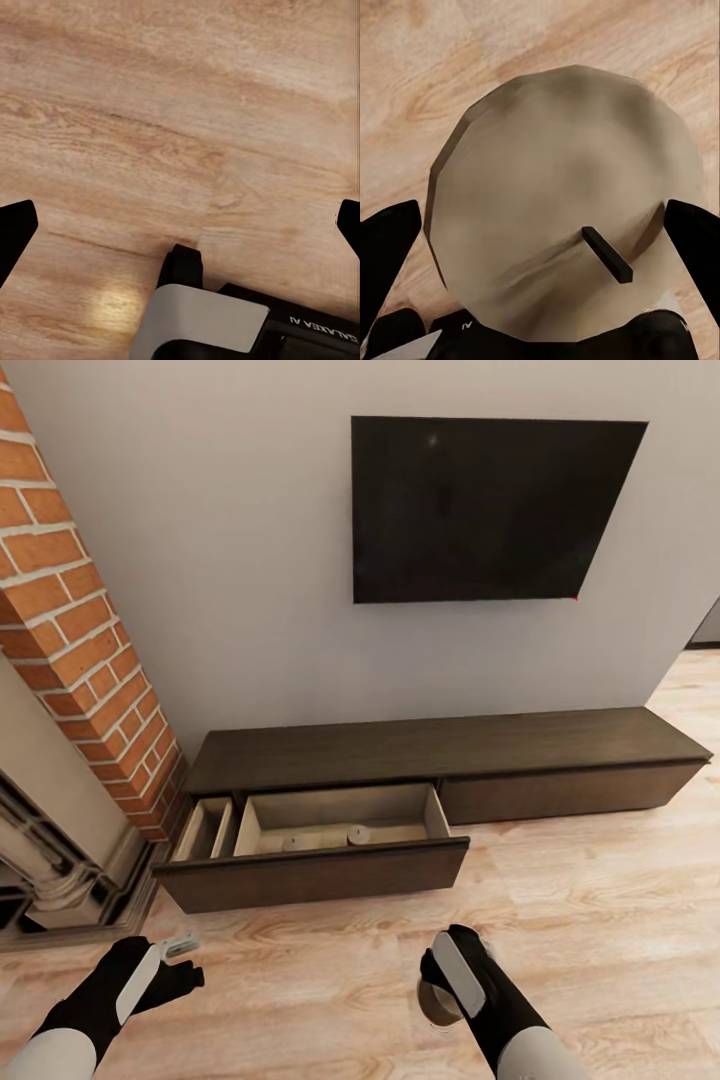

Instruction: Place each of the two pumpkins and all three candles from the living room inside a cabinet in the living room (use any cabinet), then make sure every cabinet is closed, and position the cauldron so it is next to a table in the living room.

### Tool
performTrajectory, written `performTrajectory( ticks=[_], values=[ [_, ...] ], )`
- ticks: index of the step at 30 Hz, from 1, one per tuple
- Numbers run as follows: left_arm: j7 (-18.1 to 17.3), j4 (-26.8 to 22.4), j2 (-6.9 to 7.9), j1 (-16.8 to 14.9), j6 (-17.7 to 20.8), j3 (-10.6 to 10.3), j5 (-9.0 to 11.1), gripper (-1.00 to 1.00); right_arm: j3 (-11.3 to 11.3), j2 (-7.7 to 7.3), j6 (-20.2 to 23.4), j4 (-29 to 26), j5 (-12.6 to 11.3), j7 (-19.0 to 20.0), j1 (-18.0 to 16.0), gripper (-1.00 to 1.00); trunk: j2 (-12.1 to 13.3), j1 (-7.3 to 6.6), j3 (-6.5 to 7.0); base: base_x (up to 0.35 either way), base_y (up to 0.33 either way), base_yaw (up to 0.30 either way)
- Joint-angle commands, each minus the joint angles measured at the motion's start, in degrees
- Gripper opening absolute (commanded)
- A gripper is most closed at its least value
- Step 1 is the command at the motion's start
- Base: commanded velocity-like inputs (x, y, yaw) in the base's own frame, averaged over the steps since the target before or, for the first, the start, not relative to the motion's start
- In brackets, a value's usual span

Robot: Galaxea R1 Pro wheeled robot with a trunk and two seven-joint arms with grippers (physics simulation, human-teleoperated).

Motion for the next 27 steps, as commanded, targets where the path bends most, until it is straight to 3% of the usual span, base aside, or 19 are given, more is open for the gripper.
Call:
performTrajectory(
  ticks=[1, 5, 7, 10, 13, 20, 23, 27],
  values=[
    [0.0, -0.68, 0.02, 0.0, 1.02, 0.02, 0.04, 1.0, 0.03, 0.07, 2.3, -2.54, 0.15, -0.03, 0.17, -1.0, 0.0, 0.0, -0.01, 0.01, 0.0, 0.0],
    [-0.04, -3.85, 0.07, 0.04, 5.84, 0.98, 0.11, 1.0, 0.54, 0.47, 10.51, -11.8, 0.15, -0.27, 0.62, -1.0, 0.0, 0.0, -0.01, 0.005, 0.0, 0.0],
    [-0.43, -6.28, -0.01, 0.07, 9.42, 3.2, 0.43, 1.0, 0.59, 0.6, 14.75, -16.27, -0.09, -1.01, 0.71, -1.0, 0.4, -0.22, 0.17, 0.001, 0.0, 0.0],
    [-2.88, -8.45, -0.03, 0.29, 12.51, 6.08, 0.75, 1.0, 0.56, 0.69, 17.87, -19.21, -0.38, -2.64, 0.64, -1.0, 1.61, -0.88, 0.71, 0.0, 0.0, 0.0],
    [-6.21, -9.23, 0.15, 0.42, 13.68, 7.29, 0.84, 1.0, 0.55, 0.82, 18.84, -20.15, -0.5, -3.45, 0.36, -1.0, 2.81, -1.54, 1.25, 0.0, 0.0, 0.0],
    [-19.36, -9.77, 5.71, 0.52, 15.04, 10.56, 2.41, 1.0, 0.37, 0.95, 18.94, -20.63, -0.52, -3.7, -0.08, -1.0, 5.62, -3.07, 2.51, 0.0, 0.0, 0.0],
    [-29.16, -9.56, 8.33, 0.53, 15.14, 12.0, 3.51, 1.0, 0.19, 0.95, 18.95, -20.69, -0.56, -3.48, -0.08, -1.0, 6.82, -3.73, 3.05, 0.0, 0.0, 0.0],
    [-34.64, -9.47, 9.29, 0.53, 15.15, 12.41, 3.59, 1.0, 0.13, 0.9, 18.94, -20.79, -0.55, -3.36, -0.08, -1.0, 8.42, -4.61, 3.76, 0.0, 0.0, 0.0]
  ],
)
